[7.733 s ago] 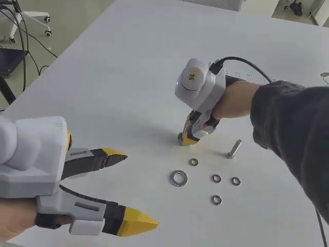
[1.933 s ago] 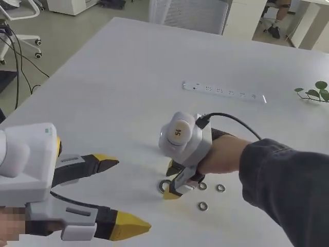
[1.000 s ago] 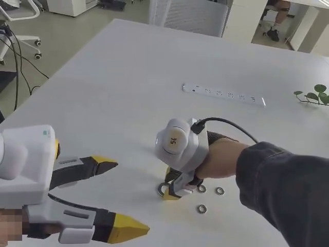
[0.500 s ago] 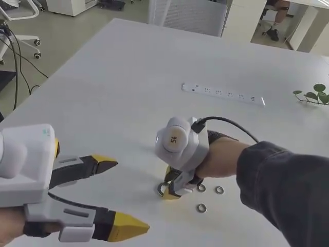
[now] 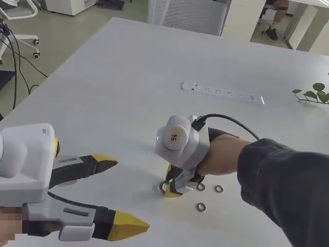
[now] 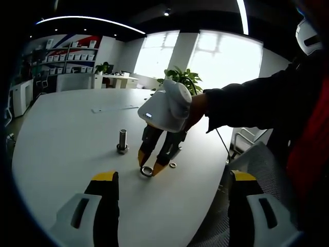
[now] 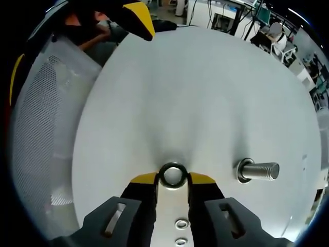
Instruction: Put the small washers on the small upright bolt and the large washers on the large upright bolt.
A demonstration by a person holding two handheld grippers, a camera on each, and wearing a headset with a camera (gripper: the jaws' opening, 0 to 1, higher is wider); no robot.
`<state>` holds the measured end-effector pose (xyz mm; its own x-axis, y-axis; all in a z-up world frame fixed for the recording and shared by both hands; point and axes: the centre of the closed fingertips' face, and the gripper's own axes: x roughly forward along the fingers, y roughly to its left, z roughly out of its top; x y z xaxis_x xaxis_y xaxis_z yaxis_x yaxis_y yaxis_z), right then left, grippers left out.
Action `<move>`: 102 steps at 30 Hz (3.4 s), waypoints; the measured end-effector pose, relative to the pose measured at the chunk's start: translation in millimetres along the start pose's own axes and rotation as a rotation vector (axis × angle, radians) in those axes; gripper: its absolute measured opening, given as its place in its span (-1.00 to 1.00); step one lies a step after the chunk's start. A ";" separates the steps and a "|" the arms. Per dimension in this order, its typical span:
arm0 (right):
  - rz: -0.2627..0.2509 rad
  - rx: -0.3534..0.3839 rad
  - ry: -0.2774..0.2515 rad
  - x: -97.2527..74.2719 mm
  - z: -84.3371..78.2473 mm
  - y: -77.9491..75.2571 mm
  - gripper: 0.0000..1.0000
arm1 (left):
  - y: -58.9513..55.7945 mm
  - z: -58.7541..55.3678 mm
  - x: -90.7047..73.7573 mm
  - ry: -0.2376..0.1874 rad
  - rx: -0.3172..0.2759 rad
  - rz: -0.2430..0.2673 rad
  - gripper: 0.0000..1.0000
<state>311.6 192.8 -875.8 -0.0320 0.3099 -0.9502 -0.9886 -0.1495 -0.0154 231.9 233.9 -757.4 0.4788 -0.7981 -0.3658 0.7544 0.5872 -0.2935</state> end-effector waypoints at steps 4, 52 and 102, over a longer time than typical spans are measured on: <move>-0.001 0.002 -0.002 -2.4 0.9 -0.6 -0.55 | -0.2 0.4 0.6 0.001 0.002 -0.003 0.76; -0.096 0.062 0.008 -76.2 -23.2 -36.6 -0.55 | -6.5 3.7 7.4 0.002 0.016 -0.031 0.76; -0.125 -0.034 0.036 -77.1 17.9 -91.9 -0.55 | 2.6 -2.7 6.4 -0.002 -0.019 -0.003 0.75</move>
<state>402.3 199.4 -795.6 0.0973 0.2945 -0.9507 -0.9789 -0.1441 -0.1448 235.7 230.7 -762.9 0.4774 -0.8002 -0.3630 0.7475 0.5870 -0.3110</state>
